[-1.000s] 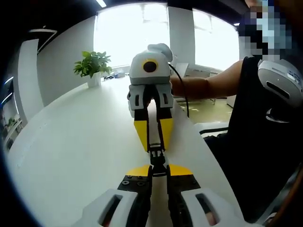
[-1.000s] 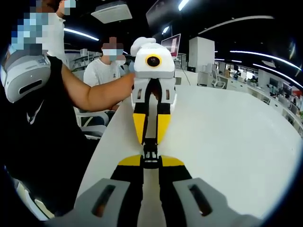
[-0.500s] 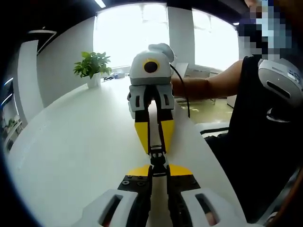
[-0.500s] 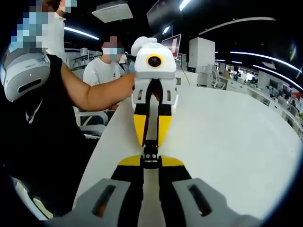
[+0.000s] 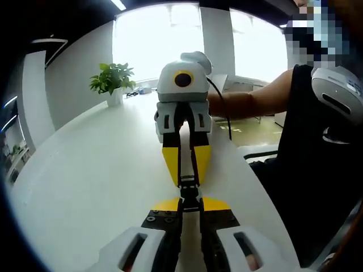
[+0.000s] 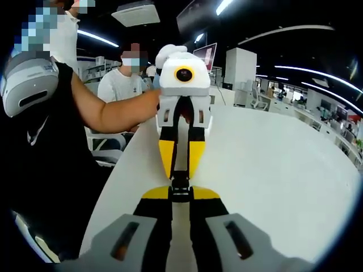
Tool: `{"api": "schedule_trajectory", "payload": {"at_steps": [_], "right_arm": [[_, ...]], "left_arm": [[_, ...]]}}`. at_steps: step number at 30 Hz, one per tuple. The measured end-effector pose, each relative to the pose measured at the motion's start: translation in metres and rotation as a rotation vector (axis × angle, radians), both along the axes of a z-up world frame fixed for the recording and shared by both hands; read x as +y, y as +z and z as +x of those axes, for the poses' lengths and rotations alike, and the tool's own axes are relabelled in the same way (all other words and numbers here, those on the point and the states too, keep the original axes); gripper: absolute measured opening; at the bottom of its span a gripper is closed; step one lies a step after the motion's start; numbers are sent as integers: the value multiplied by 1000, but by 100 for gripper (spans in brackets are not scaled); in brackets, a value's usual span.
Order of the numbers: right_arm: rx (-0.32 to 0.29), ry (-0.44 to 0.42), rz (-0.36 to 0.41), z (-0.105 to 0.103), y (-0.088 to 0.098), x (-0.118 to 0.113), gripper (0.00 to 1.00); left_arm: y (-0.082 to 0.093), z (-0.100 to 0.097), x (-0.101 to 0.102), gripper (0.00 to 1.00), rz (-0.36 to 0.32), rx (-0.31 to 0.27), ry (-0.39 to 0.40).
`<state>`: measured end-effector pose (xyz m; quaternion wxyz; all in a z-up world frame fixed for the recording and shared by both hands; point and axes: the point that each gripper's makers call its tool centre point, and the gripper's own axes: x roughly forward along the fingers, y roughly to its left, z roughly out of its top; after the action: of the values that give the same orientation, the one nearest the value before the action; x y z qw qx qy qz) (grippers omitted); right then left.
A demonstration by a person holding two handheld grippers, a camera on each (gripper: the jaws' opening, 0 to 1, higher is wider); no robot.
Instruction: Snap the two parts of the plastic buckle together until the buckle closes and remains connected.
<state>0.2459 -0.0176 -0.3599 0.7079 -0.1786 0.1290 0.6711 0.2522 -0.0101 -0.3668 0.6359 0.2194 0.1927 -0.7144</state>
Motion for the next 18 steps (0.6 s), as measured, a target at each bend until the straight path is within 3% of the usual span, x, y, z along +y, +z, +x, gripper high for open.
{"api": "schedule_trajectory", "payload": {"at_steps": [7,9,10,13,15,18], "right_arm": [[-9,-3,11,1,-1,3,8],[33,9,50,-2,5,6,8],[-32,-1,-2,4,-3,5,8],[-19,-3,-8,3,-7,7,8],[4,2,20,2,-3,7,8],[-12,-2,19,4,0,9,8]], "left_arm": [[3,2,-1,7,-15,-7,3],[5,0,-4,7,-32,4,-15],[-2,5,-1,7,-13,-21,2],[-7,5,1,7,8,-26,2],[-4,6,3,7,-18,-5,1],[-1,7,2,7,-20,-21,5]]}}
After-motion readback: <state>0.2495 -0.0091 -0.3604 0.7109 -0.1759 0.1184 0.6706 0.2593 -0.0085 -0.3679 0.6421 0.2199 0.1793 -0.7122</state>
